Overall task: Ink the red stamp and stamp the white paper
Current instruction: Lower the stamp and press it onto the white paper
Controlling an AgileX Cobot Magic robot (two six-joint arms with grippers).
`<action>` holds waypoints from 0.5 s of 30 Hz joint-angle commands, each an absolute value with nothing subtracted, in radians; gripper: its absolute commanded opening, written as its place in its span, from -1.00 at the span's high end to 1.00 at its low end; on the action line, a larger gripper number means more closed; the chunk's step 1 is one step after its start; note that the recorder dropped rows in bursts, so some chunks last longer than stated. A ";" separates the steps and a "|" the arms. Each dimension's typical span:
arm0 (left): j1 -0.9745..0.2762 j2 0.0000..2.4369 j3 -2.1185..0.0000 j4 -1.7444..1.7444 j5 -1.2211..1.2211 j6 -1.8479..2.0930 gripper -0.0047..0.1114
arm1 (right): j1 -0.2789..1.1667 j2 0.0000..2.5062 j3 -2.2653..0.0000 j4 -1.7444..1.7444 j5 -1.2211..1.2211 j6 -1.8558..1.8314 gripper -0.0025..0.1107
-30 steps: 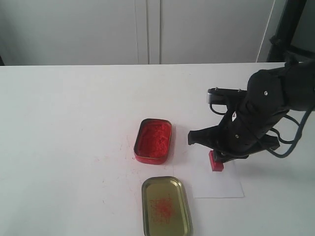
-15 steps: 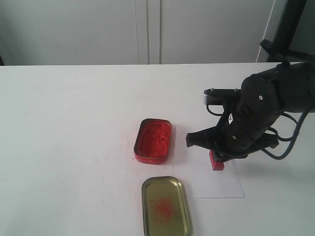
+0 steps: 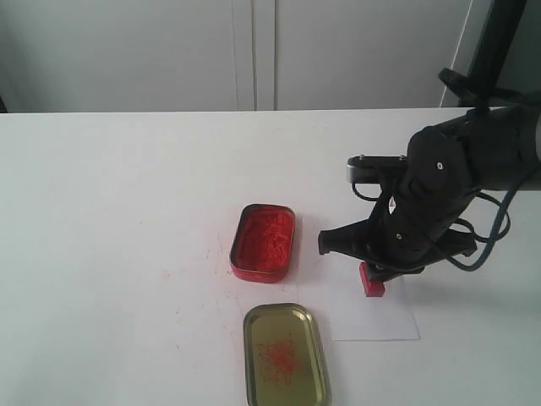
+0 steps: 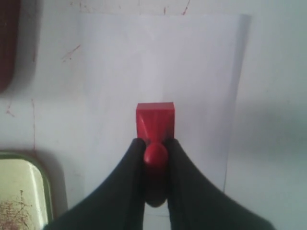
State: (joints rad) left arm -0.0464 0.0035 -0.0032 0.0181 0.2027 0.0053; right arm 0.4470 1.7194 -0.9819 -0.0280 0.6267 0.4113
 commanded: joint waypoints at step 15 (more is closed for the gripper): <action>-0.043 0.000 0.000 0.017 0.203 0.008 0.92 | 0.457 1.866 -0.986 -0.030 0.568 0.448 0.96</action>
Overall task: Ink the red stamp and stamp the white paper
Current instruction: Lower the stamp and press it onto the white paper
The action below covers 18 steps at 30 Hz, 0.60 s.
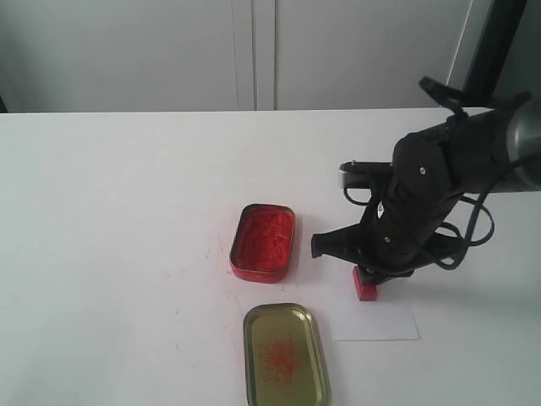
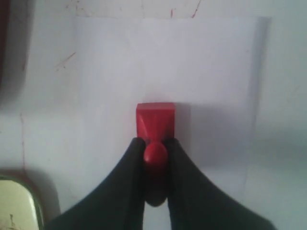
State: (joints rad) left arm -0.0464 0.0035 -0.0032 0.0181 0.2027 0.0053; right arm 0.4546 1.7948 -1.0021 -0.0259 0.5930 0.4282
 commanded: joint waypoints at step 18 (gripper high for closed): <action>-0.043 0.000 0.000 0.017 0.203 0.008 0.92 | 0.457 2.037 -0.986 -0.030 0.584 0.449 0.96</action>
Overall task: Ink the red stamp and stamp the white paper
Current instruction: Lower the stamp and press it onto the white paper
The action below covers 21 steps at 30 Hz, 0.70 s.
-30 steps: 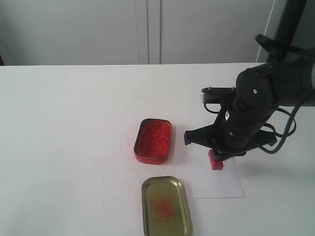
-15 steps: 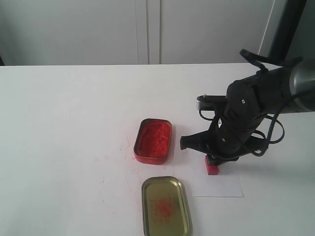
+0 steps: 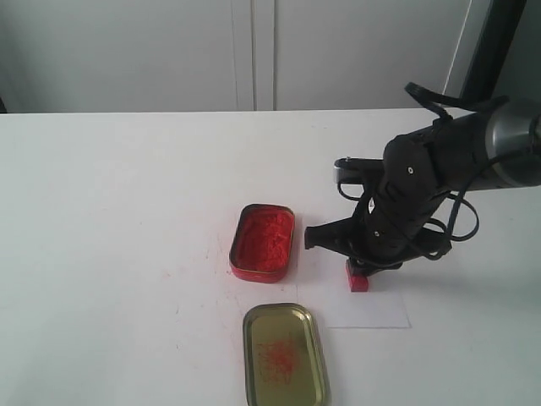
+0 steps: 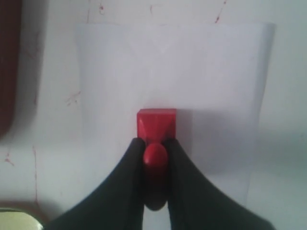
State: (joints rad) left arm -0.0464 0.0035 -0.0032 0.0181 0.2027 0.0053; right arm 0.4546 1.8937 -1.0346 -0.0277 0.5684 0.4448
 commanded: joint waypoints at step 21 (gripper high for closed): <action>-0.043 0.000 0.000 0.017 0.203 0.008 0.92 | 0.457 2.037 -0.986 -0.045 0.617 0.450 0.96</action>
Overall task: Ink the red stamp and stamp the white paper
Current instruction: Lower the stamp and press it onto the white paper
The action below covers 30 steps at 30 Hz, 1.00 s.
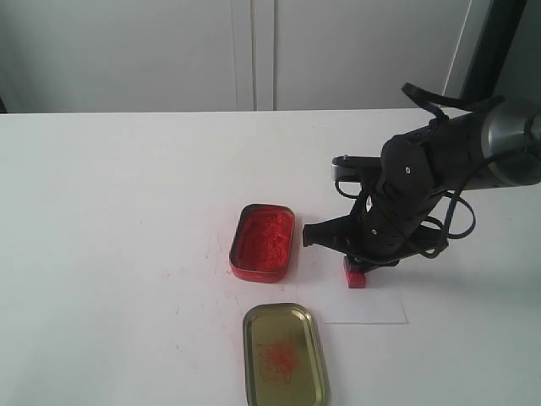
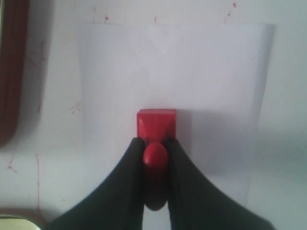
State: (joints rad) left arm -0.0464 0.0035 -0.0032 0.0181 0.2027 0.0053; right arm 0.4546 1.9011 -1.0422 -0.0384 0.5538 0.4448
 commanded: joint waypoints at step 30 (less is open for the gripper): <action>-0.043 0.000 0.000 0.017 0.203 0.008 0.92 | 0.457 1.843 -0.988 -0.041 0.608 0.452 0.96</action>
